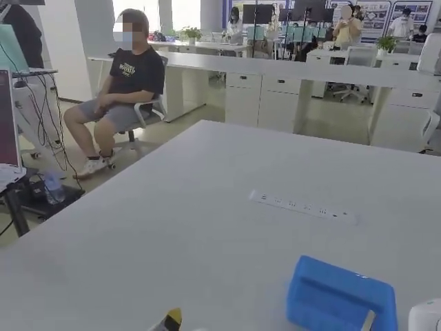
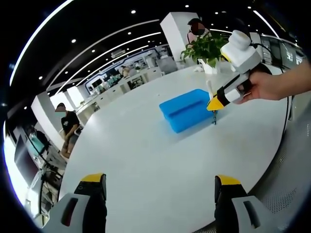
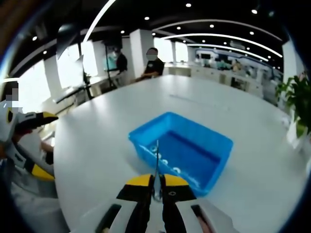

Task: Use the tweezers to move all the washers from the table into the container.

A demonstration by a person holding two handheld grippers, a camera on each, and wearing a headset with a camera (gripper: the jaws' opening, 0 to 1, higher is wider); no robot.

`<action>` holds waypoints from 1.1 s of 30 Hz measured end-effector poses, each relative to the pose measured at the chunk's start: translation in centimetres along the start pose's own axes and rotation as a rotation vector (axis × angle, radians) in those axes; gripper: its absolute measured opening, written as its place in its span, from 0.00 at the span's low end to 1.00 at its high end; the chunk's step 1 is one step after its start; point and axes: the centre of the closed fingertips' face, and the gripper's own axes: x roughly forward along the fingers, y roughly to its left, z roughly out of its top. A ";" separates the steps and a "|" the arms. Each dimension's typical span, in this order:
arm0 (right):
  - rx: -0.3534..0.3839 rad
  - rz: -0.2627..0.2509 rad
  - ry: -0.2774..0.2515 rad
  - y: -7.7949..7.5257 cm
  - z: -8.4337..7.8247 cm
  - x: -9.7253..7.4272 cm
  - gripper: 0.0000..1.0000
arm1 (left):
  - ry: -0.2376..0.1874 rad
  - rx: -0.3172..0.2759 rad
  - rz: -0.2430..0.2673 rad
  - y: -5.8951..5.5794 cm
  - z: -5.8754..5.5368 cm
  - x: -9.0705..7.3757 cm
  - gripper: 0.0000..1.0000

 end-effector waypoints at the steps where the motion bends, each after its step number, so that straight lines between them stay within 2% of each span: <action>1: -0.003 0.000 0.000 0.0 0.0 0.0 0.04 | 0.000 -0.001 0.000 0.0 0.0 0.0 0.94; 12: -0.017 -0.001 -0.005 -0.1 0.1 0.2 0.04 | 0.008 0.005 0.000 0.0 -0.1 0.0 0.94; 22: 0.016 0.003 -0.016 0.1 -0.3 -0.2 0.03 | 0.013 0.011 -0.003 -0.1 -0.2 0.0 0.94; 30: 0.062 -0.011 -0.005 -1.0 -1.2 -0.5 0.04 | 0.018 0.019 -0.006 -0.3 -0.3 0.1 0.94; 33: 0.078 -0.001 0.001 -0.9 -1.2 -0.4 0.04 | 0.018 0.019 -0.005 -0.2 -0.3 0.1 0.94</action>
